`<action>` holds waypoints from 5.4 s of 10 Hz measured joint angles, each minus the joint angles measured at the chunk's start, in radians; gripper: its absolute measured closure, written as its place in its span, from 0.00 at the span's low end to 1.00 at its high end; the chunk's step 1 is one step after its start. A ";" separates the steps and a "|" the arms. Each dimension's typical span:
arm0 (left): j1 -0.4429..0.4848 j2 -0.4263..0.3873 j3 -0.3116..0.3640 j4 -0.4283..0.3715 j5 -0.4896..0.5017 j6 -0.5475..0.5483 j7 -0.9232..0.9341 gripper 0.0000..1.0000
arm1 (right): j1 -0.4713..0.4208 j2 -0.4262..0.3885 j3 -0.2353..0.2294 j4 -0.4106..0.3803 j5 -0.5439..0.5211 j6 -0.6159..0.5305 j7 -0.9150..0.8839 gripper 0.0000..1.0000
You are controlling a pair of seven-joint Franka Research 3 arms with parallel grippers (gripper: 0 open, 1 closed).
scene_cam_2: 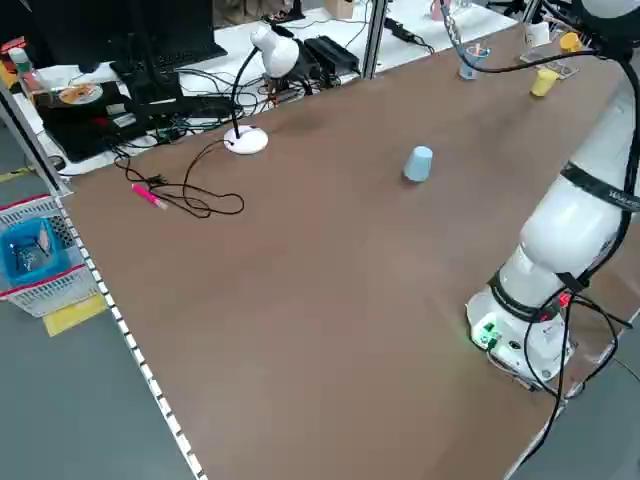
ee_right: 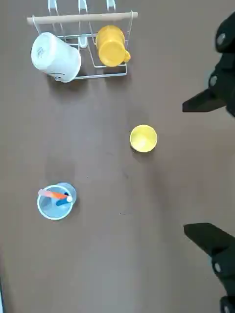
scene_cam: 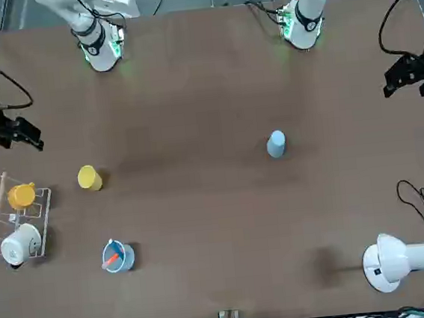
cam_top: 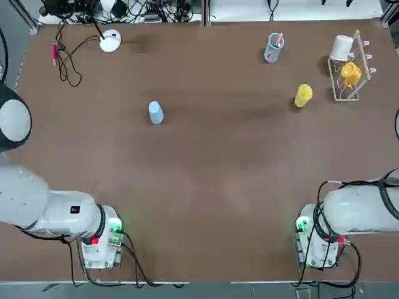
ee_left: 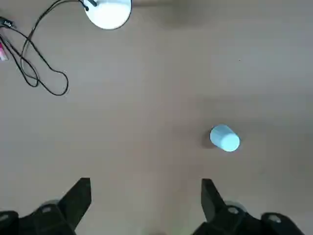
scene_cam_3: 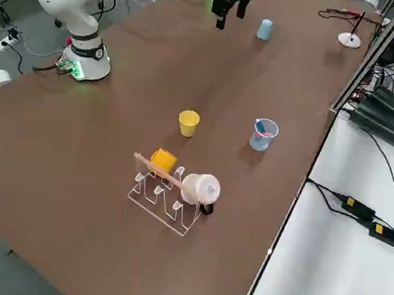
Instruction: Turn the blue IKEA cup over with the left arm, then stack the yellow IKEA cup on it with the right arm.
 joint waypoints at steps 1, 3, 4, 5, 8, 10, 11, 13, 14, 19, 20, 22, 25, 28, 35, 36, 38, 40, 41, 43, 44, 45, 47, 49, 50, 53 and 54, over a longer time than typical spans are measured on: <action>-0.001 0.000 0.000 0.000 0.000 0.000 0.000 0.01 | 0.001 0.000 0.000 0.000 0.000 0.000 0.000 0.00; 0.000 0.000 0.000 -0.002 -0.006 -0.002 0.001 0.01 | 0.001 0.000 -0.001 0.000 0.000 0.000 0.000 0.00; 0.002 0.000 0.000 -0.007 -0.008 -0.004 0.016 0.01 | 0.001 0.000 -0.002 0.000 0.000 -0.001 0.000 0.00; 0.005 0.000 0.000 -0.011 -0.008 -0.006 0.041 0.01 | 0.001 0.000 -0.003 -0.001 0.000 -0.001 0.000 0.00; 0.048 0.007 0.003 -0.038 -0.008 -0.009 0.206 0.01 | 0.001 0.000 -0.003 -0.001 0.000 -0.001 0.000 0.00; 0.057 0.027 0.003 -0.064 -0.008 -0.009 0.317 0.01 | 0.001 0.000 -0.003 -0.001 0.000 -0.001 0.000 0.00; 0.087 0.038 0.003 -0.071 -0.037 -0.009 0.396 0.01 | 0.001 0.000 -0.003 -0.001 0.000 -0.001 0.000 0.00; 0.130 0.076 0.001 -0.077 -0.123 -0.013 0.503 0.01 | 0.001 0.000 -0.004 -0.001 0.000 -0.002 0.000 0.00; 0.122 0.095 -0.009 -0.077 -0.131 -0.016 0.540 0.01 | 0.001 0.000 -0.004 -0.001 0.000 -0.003 0.000 0.00; 0.246 0.199 -0.005 -0.082 -0.424 -0.020 1.078 0.01 | 0.001 0.000 -0.004 -0.001 0.000 -0.002 0.000 0.00; 0.251 0.222 -0.005 -0.086 -0.456 -0.020 1.156 0.01 | 0.001 0.000 -0.004 -0.001 0.000 -0.003 0.000 0.00; 0.262 0.242 -0.005 -0.139 -0.504 -0.022 1.262 0.01 | 0.001 0.000 -0.004 -0.002 0.000 -0.004 0.000 0.00; 0.316 0.272 -0.004 -0.300 -0.635 0.001 1.490 0.01 | 0.001 0.000 -0.004 -0.003 0.000 -0.005 0.000 0.00; 0.316 0.348 -0.008 -0.421 -0.736 0.085 1.729 0.01 | 0.001 0.000 -0.004 -0.004 0.000 -0.008 0.000 0.00; 0.305 0.579 -0.141 -0.503 -0.939 0.211 2.256 0.01 | 0.001 -0.004 -0.004 -0.004 0.000 -0.008 0.000 0.00; 0.305 0.611 -0.147 -0.514 -0.947 0.212 2.314 0.01 | 0.001 -0.006 -0.003 -0.004 0.000 -0.008 0.000 0.00; 0.305 0.640 -0.154 -0.528 -0.954 0.212 2.376 0.01 | 0.001 -0.007 -0.003 -0.004 0.000 -0.007 0.000 0.00; 0.294 0.648 -0.164 -0.549 -0.956 0.212 2.415 0.01 | 0.001 -0.007 -0.003 -0.004 0.000 -0.007 0.000 0.00; 0.278 0.656 -0.165 -0.554 -0.960 0.212 2.425 0.01 | 0.002 -0.007 -0.003 -0.004 0.000 -0.007 0.000 0.00; 0.244 0.665 -0.166 -0.555 -0.990 0.240 2.481 0.01 | 0.003 -0.007 -0.002 -0.004 0.000 -0.006 0.000 0.00; 0.234 0.667 -0.166 -0.555 -0.996 0.265 2.508 0.01 | 0.003 -0.007 -0.002 -0.004 0.000 -0.006 0.000 0.00; 0.233 0.671 -0.166 -0.556 -1.000 0.273 2.528 0.01 | 0.003 -0.007 -0.002 -0.005 0.000 -0.006 0.000 0.00; 0.227 0.688 -0.166 -0.557 -1.017 0.274 2.584 0.01 | 0.003 -0.007 -0.003 -0.005 0.000 -0.007 0.000 0.00; 0.208 0.712 -0.166 -0.558 -1.026 0.275 2.608 0.01 | 0.003 -0.007 -0.004 -0.007 0.000 -0.009 0.000 0.00; 0.198 0.720 -0.166 -0.558 -1.039 0.276 2.621 0.01 | 0.003 -0.007 -0.005 -0.008 0.000 -0.010 0.000 0.00; 0.169 0.724 -0.167 -0.558 -1.075 0.278 2.639 0.01 | 0.003 -0.007 -0.005 -0.030 0.000 -0.009 0.000 0.00; 0.166 0.726 -0.167 -0.557 -1.078 0.278 2.639 0.02 | 0.003 -0.007 -0.005 -0.034 0.000 -0.009 0.000 0.00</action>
